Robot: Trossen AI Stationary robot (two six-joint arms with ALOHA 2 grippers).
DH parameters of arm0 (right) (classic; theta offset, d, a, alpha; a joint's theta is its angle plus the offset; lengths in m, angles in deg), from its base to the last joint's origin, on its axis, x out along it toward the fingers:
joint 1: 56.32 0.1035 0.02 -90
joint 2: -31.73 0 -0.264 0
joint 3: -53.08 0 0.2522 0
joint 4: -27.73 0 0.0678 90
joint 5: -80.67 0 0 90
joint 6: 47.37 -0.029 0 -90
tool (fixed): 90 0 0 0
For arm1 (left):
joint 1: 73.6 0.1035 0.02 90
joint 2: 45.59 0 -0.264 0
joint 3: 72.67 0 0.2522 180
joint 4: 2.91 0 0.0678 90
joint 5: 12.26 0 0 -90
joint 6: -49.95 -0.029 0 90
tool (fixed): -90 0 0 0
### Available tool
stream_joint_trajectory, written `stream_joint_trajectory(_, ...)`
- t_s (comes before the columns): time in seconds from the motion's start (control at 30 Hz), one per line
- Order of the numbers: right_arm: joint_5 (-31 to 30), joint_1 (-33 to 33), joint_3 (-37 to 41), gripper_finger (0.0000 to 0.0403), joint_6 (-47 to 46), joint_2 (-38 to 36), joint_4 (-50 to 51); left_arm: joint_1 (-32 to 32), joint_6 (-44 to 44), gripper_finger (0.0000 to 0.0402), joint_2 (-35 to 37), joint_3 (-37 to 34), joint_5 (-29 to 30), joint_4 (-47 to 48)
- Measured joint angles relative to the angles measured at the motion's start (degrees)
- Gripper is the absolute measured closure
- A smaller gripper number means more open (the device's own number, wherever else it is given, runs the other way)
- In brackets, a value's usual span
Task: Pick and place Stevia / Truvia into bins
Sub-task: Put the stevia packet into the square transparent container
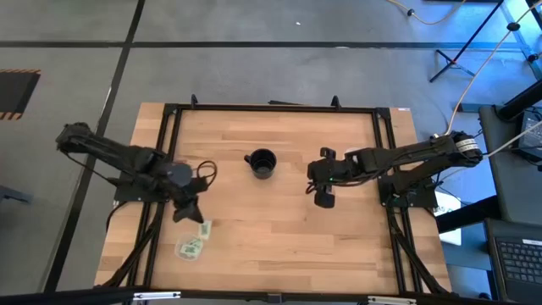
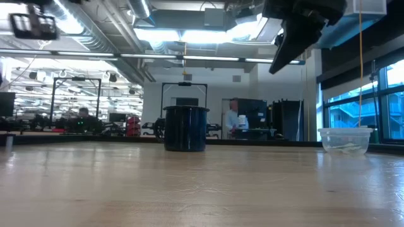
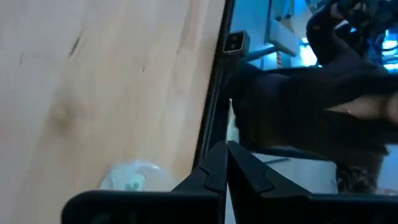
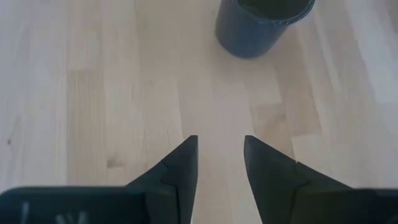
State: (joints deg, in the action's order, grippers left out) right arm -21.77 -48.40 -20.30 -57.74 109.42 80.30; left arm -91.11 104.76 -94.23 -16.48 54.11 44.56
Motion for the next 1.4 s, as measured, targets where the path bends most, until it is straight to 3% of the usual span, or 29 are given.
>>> stream_joint_trajectory(0.13,-0.01,0.00,0.00,0.0270,-0.32,0.32,-0.87,-6.92,5.10,0.0399,0.39,0.00,7.85,4.95)
stream_joint_trajectory(0.37,-0.05,-0.02,0.00,0.0270,-4.28,0.43,-0.97,-18.47,10.19,0.0398,-2.51,-0.01,15.10,6.84)
stream_joint_trajectory(0.63,-0.16,-0.02,0.00,0.0270,-4.11,0.42,-3.10,-25.94,13.46,0.0398,-8.14,0.00,22.32,6.86)
stream_joint_trajectory(1.1,-0.14,-0.04,-0.02,0.0269,-2.53,0.42,-7.11,-29.37,13.78,0.0398,-21.15,0.00,22.55,6.82)
stream_joint_trajectory(1.4,-0.12,-0.04,-0.02,0.0269,-2.45,0.42,-7.32,-29.17,18.94,0.0378,-23.30,0.00,22.13,6.82)
